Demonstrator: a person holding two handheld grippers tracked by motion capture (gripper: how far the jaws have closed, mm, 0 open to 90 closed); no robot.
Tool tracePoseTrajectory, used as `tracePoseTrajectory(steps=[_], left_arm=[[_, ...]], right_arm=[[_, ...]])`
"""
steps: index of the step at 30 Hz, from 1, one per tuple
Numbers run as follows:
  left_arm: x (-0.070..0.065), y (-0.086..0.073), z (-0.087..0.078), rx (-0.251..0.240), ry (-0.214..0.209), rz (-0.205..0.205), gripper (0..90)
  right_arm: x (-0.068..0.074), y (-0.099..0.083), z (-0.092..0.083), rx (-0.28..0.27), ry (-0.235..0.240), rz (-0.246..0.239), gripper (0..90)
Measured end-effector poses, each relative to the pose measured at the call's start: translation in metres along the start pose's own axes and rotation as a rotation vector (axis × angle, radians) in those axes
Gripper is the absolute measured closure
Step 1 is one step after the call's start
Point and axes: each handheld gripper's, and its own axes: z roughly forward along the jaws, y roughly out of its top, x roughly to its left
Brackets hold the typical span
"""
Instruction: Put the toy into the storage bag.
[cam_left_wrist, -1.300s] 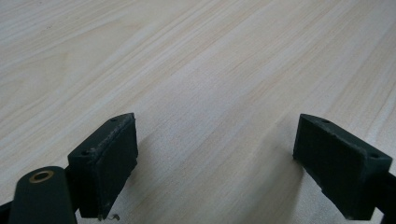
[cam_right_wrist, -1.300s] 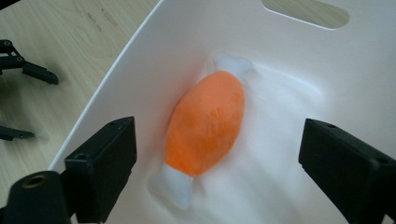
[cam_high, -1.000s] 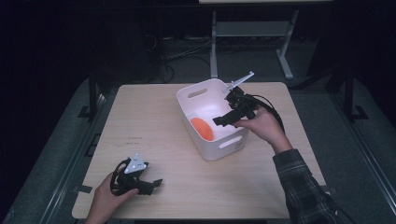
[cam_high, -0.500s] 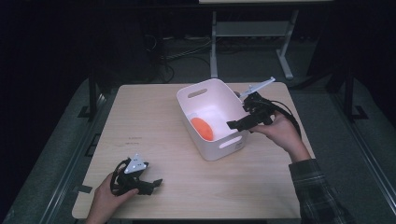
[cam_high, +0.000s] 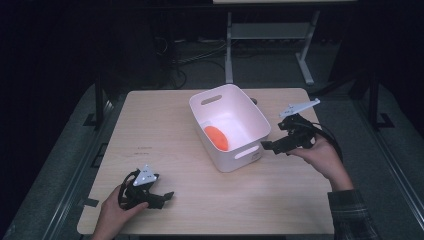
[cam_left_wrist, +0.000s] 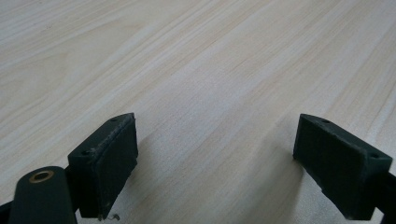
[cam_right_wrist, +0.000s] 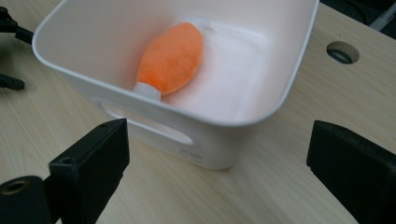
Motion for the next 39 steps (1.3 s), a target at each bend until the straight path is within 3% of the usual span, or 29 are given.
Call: tracePoseTrajectory(steps=[21,32,39], left_arm=[[0.0,0.0,0.0,0.0,0.0,0.001,12.9],[0.0,0.0,0.0,0.003,-0.001,0.002,12.9],[0.0,0.0,0.0,0.003,-0.001,0.002,12.9]], right_arm=[[0.003,-0.082,0.016,-0.043,-0.052,0.008,4.8],[0.016,-0.12,0.028,-0.085,-0.066,0.021,3.5],[0.024,-0.147,0.035,-0.08,-0.085,0.027,2.9]])
